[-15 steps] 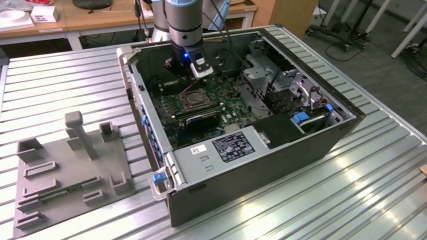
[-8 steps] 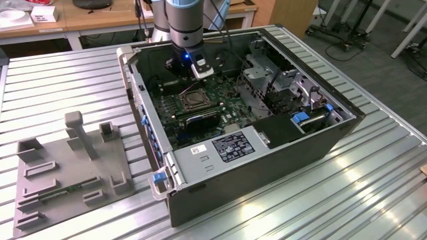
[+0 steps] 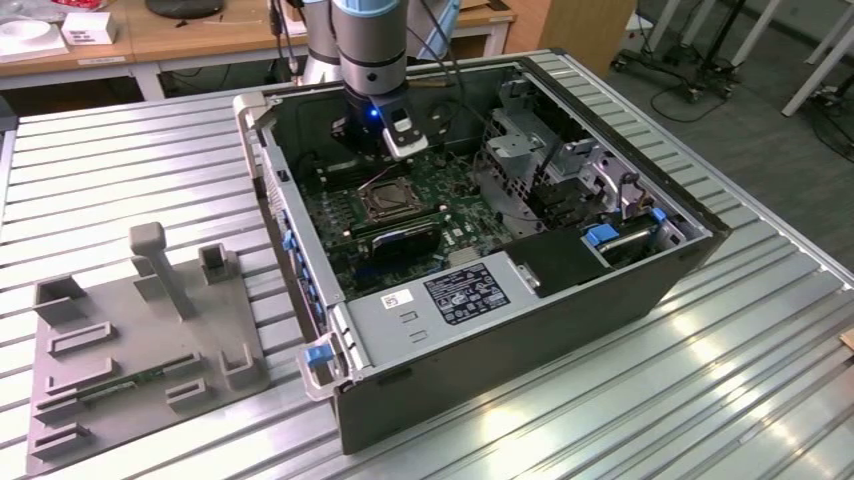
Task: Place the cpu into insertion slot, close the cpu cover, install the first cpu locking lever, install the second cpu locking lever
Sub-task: 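Install the first cpu locking lever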
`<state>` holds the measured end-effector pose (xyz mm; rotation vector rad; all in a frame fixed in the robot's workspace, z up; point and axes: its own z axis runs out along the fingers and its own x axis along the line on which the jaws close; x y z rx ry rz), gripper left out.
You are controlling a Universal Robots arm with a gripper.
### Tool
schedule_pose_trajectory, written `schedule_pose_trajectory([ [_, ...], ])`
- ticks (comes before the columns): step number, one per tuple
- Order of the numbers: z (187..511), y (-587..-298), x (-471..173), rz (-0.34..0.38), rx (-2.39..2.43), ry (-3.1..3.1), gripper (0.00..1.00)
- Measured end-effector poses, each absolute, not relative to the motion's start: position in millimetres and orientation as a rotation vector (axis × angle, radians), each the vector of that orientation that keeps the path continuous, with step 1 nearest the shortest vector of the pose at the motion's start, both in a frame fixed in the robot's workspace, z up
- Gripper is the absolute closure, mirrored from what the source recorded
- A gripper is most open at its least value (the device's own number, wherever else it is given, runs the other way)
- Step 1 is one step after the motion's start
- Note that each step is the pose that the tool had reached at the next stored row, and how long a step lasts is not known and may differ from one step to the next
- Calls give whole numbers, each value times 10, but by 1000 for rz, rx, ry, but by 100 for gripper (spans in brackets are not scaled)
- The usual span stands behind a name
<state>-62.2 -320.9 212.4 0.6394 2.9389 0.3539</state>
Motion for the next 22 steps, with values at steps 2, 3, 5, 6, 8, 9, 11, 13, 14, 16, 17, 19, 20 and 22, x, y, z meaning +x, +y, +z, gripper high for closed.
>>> schedule_pose_trajectory([
  [2, 2124, -3212, -622, 354, 639, 2939, 89],
  [3, 2124, -3214, -621, 354, 639, 2939, 89],
  [5, 2125, -3219, -621, 354, 639, 2939, 89],
  [6, 2124, -3222, -621, 354, 639, 2939, 89],
  [8, 2124, -3227, -620, 354, 639, 2939, 89],
  [9, 2125, -3230, -620, 354, 639, 2939, 89],
  [11, 2124, -3233, -620, 354, 639, 2939, 89],
  [13, 2124, -3234, -620, 353, 639, 2939, 89],
  [14, 2122, -3234, -620, 354, 639, 2939, 89],
  [16, 2118, -3233, -618, 354, 639, 2939, 89],
  [17, 2114, -3233, -616, 354, 639, 2939, 89],
  [19, 2108, -3232, -609, 354, 639, 2939, 89],
  [20, 2104, -3232, -605, 354, 639, 2939, 89],
  [22, 2097, -3231, -596, 354, 639, 2939, 89],
])
